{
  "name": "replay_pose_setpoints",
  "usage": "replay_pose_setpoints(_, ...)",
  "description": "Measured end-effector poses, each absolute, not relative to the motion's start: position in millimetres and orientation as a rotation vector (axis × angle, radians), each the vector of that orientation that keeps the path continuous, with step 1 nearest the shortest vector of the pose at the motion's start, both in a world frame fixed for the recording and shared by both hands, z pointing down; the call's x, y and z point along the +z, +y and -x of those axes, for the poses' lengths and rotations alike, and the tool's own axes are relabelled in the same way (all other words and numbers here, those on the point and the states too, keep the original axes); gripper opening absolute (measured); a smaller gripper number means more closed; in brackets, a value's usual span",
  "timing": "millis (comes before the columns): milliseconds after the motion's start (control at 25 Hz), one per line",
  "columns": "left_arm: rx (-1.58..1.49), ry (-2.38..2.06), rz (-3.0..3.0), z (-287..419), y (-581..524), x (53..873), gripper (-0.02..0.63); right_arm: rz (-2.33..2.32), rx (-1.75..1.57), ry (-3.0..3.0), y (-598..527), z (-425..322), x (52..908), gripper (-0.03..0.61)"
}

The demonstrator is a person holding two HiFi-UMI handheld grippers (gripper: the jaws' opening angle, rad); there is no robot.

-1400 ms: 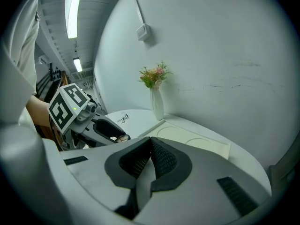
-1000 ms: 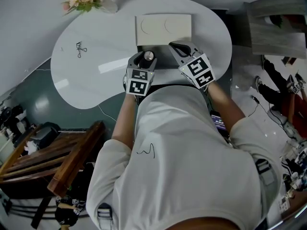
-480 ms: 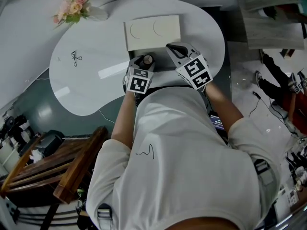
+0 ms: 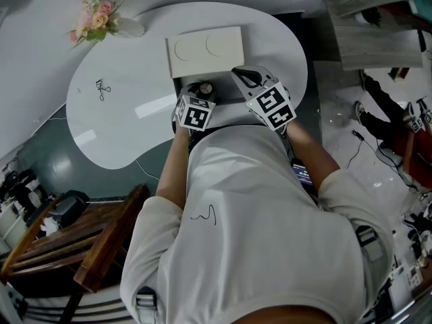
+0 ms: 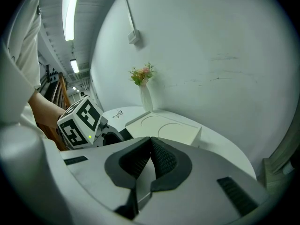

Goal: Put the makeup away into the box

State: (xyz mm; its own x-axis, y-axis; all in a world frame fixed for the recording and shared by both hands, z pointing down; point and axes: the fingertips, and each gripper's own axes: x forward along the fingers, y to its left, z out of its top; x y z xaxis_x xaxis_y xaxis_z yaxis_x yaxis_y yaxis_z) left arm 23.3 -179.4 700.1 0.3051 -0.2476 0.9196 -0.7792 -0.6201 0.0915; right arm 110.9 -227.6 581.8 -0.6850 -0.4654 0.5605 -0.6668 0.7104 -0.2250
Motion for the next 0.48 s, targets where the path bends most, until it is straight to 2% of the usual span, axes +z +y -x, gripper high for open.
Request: replay_pose_setpoints(480, 1.164, -1.071, -2.055, -17, -184, 670, 0.233, -0.819, 0.574, -2.476, -217, -103, 580, -0.002)
